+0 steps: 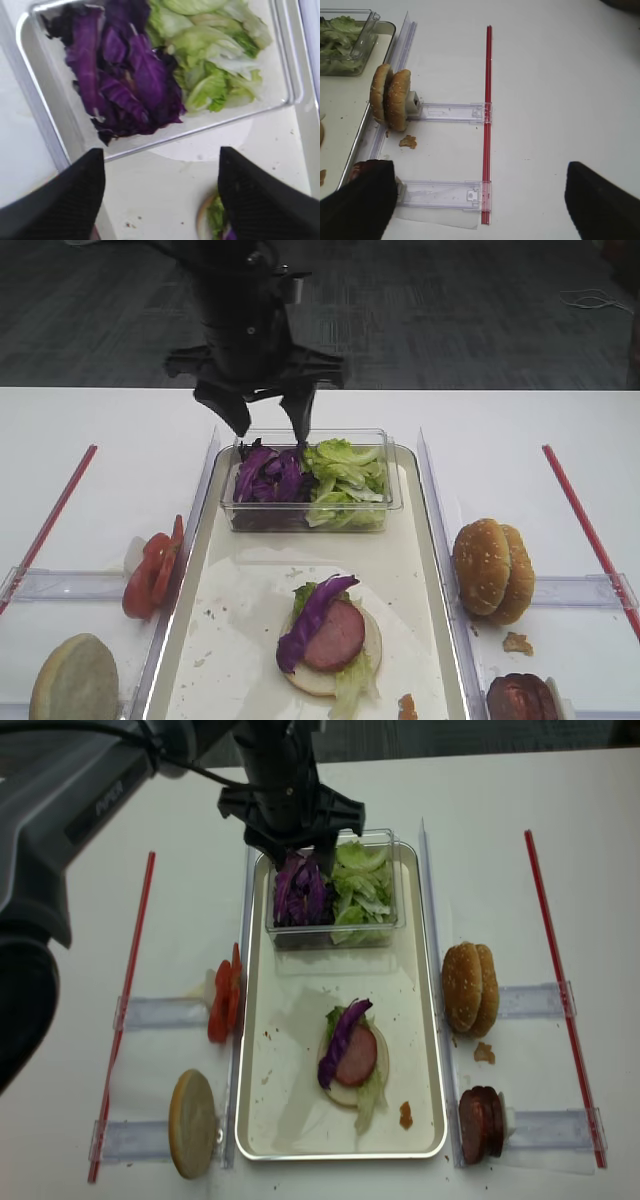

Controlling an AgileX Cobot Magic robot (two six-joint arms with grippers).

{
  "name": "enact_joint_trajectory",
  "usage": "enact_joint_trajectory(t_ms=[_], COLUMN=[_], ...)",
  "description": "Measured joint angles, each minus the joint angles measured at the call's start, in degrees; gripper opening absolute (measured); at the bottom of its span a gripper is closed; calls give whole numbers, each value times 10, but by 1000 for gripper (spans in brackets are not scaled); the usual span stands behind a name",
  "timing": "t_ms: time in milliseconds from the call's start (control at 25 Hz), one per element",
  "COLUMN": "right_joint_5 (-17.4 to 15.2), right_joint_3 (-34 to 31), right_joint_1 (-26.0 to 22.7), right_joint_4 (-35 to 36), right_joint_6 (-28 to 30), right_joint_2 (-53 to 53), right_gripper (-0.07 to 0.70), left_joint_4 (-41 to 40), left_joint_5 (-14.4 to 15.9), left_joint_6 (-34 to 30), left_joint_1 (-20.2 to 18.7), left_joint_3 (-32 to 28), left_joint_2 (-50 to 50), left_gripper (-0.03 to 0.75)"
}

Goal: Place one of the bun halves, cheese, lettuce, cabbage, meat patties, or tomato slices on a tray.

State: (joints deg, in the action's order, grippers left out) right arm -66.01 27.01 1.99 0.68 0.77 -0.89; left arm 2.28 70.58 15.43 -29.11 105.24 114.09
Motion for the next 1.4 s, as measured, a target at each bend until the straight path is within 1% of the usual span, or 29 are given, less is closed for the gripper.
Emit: enact_joint_trajectory(t_ms=[720, 840, 1000, 1240, 1400], right_joint_5=[0, 0, 0, 0, 0], right_joint_3=[0, 0, 0, 0, 0], right_joint_1=[0, 0, 0, 0, 0], right_joint_4=[0, 0, 0, 0, 0], right_joint_6=[0, 0, 0, 0, 0], right_joint_2=[0, 0, 0, 0, 0], right_gripper=[679, 679, 679, 679, 679], left_joint_4=[-9, -10, -13, -13, -15], left_joint_5=[3, 4, 6, 8, 8], left_joint_6=[-63, -67, -73, -87, -101], left_joint_1=[219, 247, 268, 269, 269], left_joint_3=[0, 0, 0, 0, -39], left_joint_2=[-62, -74, -90, -104, -127], left_gripper=[456, 456, 456, 456, 456])
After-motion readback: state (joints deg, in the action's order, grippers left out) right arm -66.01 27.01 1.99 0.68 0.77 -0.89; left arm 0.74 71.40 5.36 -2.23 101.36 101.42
